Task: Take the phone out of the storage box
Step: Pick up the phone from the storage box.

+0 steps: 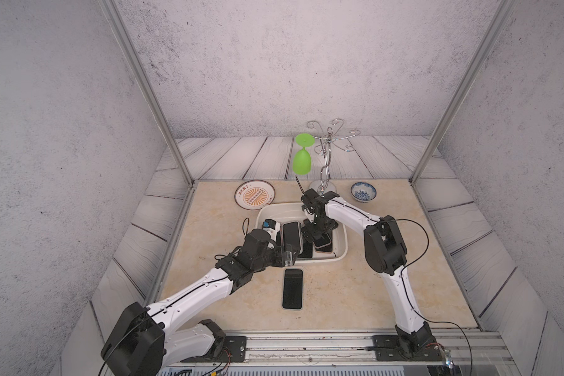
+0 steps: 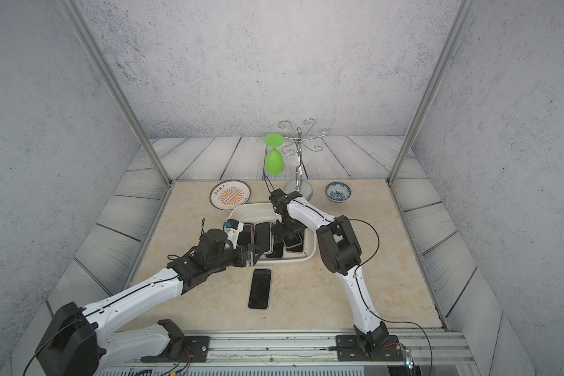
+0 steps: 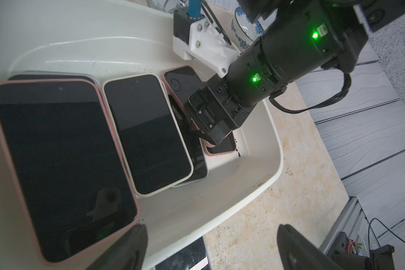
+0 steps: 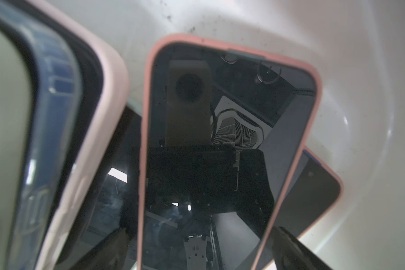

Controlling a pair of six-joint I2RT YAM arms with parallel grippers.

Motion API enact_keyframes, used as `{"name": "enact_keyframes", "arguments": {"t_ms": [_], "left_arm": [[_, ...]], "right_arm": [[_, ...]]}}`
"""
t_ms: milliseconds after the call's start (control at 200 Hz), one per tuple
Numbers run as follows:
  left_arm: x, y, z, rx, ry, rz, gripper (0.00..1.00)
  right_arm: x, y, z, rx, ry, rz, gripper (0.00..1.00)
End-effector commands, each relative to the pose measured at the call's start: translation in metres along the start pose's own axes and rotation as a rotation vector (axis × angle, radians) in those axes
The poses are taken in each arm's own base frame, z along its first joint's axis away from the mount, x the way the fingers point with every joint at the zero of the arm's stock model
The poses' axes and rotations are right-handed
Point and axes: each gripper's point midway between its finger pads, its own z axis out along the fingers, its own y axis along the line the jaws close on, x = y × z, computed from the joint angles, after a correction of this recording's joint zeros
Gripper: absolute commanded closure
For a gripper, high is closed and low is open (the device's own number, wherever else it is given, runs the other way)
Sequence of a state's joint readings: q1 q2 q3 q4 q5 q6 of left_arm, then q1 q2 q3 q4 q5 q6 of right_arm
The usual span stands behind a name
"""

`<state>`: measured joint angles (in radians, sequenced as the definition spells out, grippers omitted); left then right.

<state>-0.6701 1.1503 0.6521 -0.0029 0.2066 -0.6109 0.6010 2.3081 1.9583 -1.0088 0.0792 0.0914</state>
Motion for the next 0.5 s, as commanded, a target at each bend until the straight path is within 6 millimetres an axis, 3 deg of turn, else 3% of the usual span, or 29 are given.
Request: {"name": "enact_keyframes", "arguments": {"t_ms": [0,325,495], "left_arm": [[0.0,0.004,-0.001,-0.003,-0.012,-0.013,0.07],[0.007,0.013,-0.004,-0.021,-0.006,-0.03,0.07],[0.008,0.017,-0.008,-0.033,-0.009,-0.033,0.08]], "right_arm": [[0.005,-0.009,0.002,0.047,0.012,-0.015,0.01],[0.019,0.005,0.037,-0.014,0.104,-0.004,0.01],[0.02,0.007,0.043,-0.03,0.115,0.015,0.12]]}}
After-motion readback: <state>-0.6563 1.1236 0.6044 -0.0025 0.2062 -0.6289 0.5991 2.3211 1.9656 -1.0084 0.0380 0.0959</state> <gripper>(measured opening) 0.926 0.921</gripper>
